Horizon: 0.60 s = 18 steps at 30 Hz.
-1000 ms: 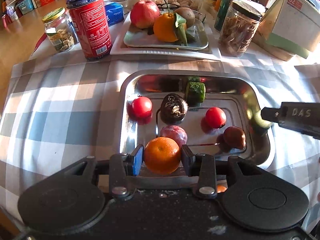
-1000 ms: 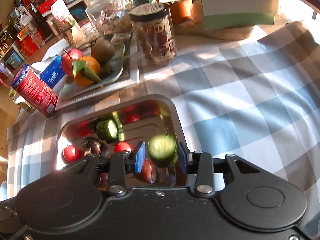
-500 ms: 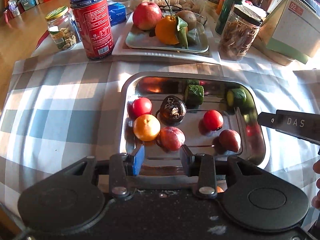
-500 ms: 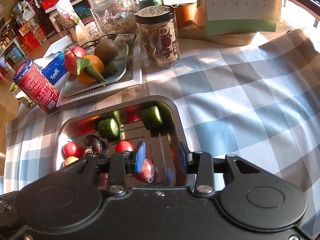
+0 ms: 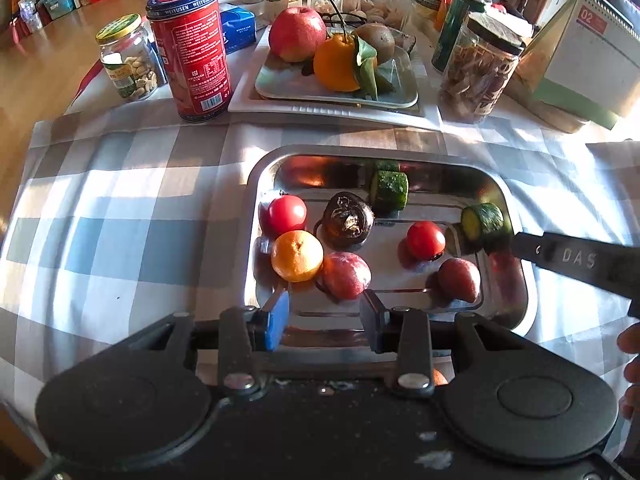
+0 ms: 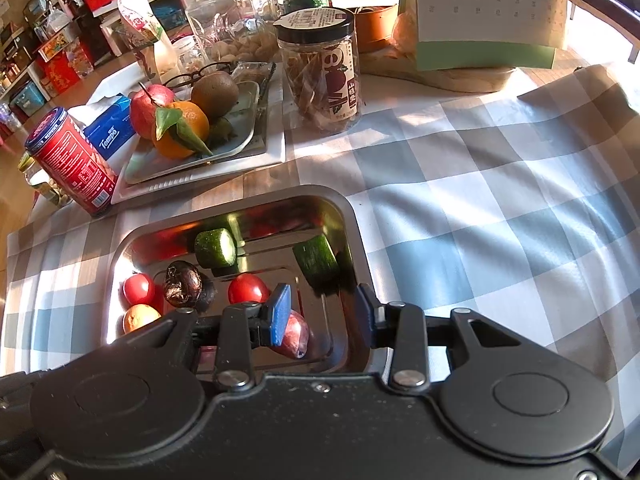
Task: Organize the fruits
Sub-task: 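Open the right tool to drop the cucumber in the tray while the left tool releases the tangerine, then move both open tools back toward the last tangerine and passion fruit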
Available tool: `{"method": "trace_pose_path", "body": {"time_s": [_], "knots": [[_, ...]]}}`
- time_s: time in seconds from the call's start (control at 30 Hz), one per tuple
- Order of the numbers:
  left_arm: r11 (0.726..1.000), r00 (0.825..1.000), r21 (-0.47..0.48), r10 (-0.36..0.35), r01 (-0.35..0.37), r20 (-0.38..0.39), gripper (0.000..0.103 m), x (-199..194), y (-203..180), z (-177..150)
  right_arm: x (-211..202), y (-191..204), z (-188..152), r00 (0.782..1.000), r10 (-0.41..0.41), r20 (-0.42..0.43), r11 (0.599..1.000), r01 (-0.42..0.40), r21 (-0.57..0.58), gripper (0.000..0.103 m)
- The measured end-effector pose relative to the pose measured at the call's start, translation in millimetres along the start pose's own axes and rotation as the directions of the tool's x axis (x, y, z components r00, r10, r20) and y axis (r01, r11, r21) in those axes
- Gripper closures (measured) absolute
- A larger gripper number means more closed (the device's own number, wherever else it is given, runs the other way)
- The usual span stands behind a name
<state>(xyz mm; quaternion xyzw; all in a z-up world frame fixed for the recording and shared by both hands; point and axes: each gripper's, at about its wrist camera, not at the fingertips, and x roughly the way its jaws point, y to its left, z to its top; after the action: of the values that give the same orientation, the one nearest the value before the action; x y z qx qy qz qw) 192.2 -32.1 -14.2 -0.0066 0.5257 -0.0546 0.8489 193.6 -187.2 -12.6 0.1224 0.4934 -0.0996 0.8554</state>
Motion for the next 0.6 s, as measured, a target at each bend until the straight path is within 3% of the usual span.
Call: {"method": "trace_pose_path", "body": {"time_s": [0.6], "knots": [[1.000,0.997,0.028,-0.016,0.014,0.075,0.063,-39,2,-24,-30,4,-16,0.999,0.005,0.047,0.998,-0.001,-0.067,0.056]]}}
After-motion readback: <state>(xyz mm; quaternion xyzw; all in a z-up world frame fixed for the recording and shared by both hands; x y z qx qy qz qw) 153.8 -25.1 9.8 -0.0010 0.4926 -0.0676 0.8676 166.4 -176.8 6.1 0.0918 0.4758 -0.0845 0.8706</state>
